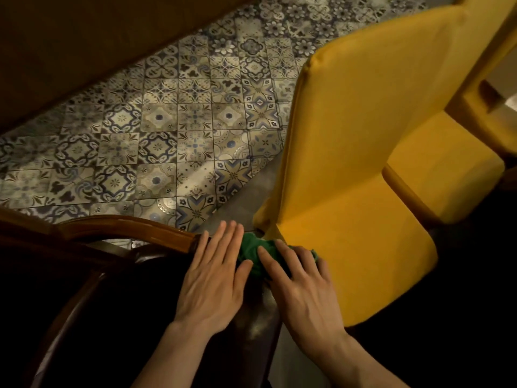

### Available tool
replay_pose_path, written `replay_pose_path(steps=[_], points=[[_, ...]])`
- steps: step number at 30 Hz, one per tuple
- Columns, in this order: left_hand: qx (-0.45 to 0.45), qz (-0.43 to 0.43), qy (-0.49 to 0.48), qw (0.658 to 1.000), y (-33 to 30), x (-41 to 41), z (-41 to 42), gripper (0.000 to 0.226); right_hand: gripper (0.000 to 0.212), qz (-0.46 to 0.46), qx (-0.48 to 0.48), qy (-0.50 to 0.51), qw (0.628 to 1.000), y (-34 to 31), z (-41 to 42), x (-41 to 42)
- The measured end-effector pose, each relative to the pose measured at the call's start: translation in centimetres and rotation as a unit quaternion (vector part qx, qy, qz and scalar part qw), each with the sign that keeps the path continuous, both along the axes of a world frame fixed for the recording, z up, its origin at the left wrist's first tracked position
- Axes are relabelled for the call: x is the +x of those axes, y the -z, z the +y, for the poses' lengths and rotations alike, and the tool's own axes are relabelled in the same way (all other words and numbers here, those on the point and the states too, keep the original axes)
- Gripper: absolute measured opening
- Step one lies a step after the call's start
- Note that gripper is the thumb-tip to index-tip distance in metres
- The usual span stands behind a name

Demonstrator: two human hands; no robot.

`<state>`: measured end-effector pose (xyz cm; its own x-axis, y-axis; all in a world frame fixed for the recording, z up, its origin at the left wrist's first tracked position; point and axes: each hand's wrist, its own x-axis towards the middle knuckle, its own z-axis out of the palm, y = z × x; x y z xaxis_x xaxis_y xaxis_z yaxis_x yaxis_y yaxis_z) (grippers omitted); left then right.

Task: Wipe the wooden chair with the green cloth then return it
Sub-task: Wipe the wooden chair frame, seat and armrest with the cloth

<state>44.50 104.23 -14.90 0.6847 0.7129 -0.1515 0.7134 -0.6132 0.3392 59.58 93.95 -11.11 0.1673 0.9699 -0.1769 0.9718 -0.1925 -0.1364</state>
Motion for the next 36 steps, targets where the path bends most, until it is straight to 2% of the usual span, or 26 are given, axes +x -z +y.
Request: replay_pose_path(steps=[10,18,21,24,26,29,36], points=[[-0.005,-0.004,-0.010,1.000,0.6,0.1,0.0,0.063,0.062,-0.030,0.009,-0.047,0.998,0.7,-1.5,1.0],[-0.001,-0.005,-0.011,1.000,0.7,0.0,-0.1,0.065,0.069,-0.064,-0.015,-0.038,0.997,0.1,-4.6,3.9],[0.000,-0.005,-0.010,1.000,0.8,0.1,0.0,0.065,0.064,-0.084,-0.016,-0.029,0.996,-0.6,-5.4,4.7],[-0.004,-0.003,-0.010,1.000,0.8,0.1,-0.1,0.066,0.046,-0.096,-0.019,-0.023,0.995,-1.5,-5.8,5.2],[-0.010,-0.001,-0.011,1.000,0.7,0.1,0.0,0.067,0.044,-0.098,-0.028,-0.015,0.995,-2.0,-5.9,5.4],[-0.015,0.007,-0.010,1.000,0.5,0.0,0.0,0.067,0.056,-0.101,-0.053,0.004,0.994,-2.6,-6.3,5.5],[-0.045,0.004,-0.006,0.999,0.3,0.0,0.3,0.068,0.059,-0.110,-0.110,0.046,0.987,-4.4,-7.8,6.7]])
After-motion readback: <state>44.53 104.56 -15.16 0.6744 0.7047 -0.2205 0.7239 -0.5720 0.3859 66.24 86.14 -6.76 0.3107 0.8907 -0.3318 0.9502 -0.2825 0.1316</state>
